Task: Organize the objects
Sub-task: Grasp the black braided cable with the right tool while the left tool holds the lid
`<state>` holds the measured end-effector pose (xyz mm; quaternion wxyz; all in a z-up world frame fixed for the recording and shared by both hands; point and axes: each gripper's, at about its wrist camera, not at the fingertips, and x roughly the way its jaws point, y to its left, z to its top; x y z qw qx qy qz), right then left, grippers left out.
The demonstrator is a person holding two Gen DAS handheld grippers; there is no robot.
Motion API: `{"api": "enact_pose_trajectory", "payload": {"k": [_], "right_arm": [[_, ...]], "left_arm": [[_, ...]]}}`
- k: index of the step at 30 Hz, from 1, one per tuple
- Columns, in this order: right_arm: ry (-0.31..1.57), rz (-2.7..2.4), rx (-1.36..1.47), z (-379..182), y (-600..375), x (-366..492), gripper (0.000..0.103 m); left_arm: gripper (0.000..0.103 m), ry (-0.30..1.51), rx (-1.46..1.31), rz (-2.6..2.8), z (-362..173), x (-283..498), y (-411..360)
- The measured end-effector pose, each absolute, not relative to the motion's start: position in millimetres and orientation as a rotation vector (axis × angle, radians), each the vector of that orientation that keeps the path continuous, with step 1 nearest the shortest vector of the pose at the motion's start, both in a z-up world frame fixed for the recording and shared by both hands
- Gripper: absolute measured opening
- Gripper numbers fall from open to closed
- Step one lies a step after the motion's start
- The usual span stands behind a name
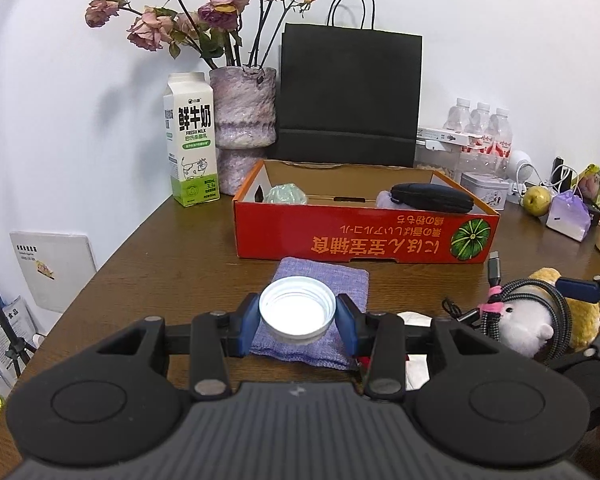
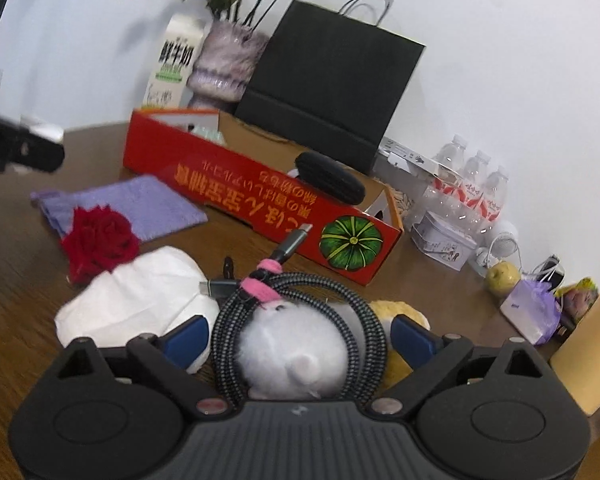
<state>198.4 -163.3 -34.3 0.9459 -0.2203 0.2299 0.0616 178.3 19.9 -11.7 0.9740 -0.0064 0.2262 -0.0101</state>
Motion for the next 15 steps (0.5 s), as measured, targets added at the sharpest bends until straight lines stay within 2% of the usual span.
{"api": "enact_pose_trajectory", "payload": {"k": [3, 15], "right_arm": [[0.465, 0.127, -0.48, -36, -158, 198, 0.091], [0.383, 0.152, -0.407, -26, -170, 182, 0.088]], "left_arm": [[0.042, 0.459, -0.013, -0.028, -12, 178, 19], [0.042, 0.461, -0.012, -0.032, -12, 176, 19]]}}
